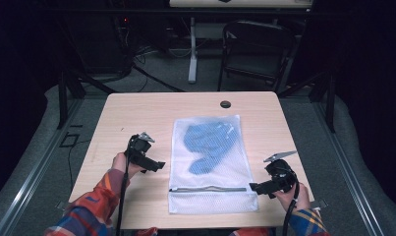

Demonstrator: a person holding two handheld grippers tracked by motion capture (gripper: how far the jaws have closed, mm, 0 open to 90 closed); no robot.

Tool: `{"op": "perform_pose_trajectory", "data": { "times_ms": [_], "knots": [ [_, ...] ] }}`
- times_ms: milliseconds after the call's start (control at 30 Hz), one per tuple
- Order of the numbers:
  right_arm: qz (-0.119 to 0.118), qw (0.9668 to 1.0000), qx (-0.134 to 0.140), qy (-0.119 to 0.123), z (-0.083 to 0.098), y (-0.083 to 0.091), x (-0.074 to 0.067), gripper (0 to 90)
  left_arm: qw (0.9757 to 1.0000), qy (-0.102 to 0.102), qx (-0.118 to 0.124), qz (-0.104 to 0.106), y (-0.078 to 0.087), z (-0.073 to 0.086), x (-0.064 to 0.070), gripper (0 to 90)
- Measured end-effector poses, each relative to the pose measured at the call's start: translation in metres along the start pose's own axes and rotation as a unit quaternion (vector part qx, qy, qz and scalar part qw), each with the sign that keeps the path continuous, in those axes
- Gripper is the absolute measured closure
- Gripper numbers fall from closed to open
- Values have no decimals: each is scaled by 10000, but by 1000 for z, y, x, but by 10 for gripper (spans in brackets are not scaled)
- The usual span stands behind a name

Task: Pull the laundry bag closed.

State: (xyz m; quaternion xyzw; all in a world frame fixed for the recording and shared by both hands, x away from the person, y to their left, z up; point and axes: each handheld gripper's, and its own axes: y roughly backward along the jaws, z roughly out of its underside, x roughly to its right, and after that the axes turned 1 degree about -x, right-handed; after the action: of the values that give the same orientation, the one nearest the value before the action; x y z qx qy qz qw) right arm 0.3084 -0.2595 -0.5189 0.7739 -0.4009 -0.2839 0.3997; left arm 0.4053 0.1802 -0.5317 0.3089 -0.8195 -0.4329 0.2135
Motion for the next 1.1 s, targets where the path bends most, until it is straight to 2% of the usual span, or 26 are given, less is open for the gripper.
{"op": "perform_pose_trajectory", "data": {
  "times_ms": [33, 100, 133, 300, 333, 367, 467, 667, 767, 833, 933, 967, 1000, 1033, 1100],
  "knots": [
    [-54, 9999, -33, 118, -4, -1, -8, 38, 10000, -6, 14, 40, 1, -2, 3, 33],
    [-62, 9998, -30, 159, -7, -2, -12, 40, 10000, -14, 17, 91, 1, -3, 5, 32],
    [-112, 9996, -20, 277, -11, -3, -19, 49, 9999, -78, 28, 123, 0, -5, 10, 32],
    [-340, 9983, -26, 465, -19, -10, -36, 104, 9996, -212, 12, 204, -1, -9, 21, 25],
    [-340, 9983, -26, 465, -19, -10, -36, 104, 9994, -250, -7, 249, -1, -10, 24, 25],
    [-419, 9976, -35, 546, -23, -15, -45, 126, 9992, -267, -6, 299, -2, -10, 26, 25],
    [-477, 9966, -80, 668, -26, -19, -52, 131, 9987, -331, -62, 378, -4, -12, 32, 31],
    [-676, 9931, -51, 960, -38, -27, -73, 142, 9984, -327, -111, 437, -8, -12, 33, 83],
    [-713, 9922, -49, 1023, -41, -30, -77, 144, 9983, -315, -104, 482, -9, -12, 33, 103],
    [-854, 9894, -54, 1171, -45, -35, -85, 143, 9981, -293, -145, 521, -11, -12, 33, 126],
    [-873, 9878, -80, 1285, -48, -39, -92, 142, 9975, -254, -171, 641, -15, -15, 34, 148],
    [-959, 9861, -90, 1351, -51, -42, -98, 145, 9971, -270, -194, 684, -16, -15, 35, 153],
    [-959, 9861, -90, 1351, -51, -42, -98, 145, 9969, -297, -203, 698, -18, -15, 36, 153],
    [-972, 9849, -79, 1427, -56, -45, -105, 161, 9965, -346, -233, 730, -20, -15, 39, 155],
    [-921, 9845, -72, 1490, -58, -47, -111, 178, 9962, -371, -240, 754, -20, -15, 40, 157]
  ]
}}
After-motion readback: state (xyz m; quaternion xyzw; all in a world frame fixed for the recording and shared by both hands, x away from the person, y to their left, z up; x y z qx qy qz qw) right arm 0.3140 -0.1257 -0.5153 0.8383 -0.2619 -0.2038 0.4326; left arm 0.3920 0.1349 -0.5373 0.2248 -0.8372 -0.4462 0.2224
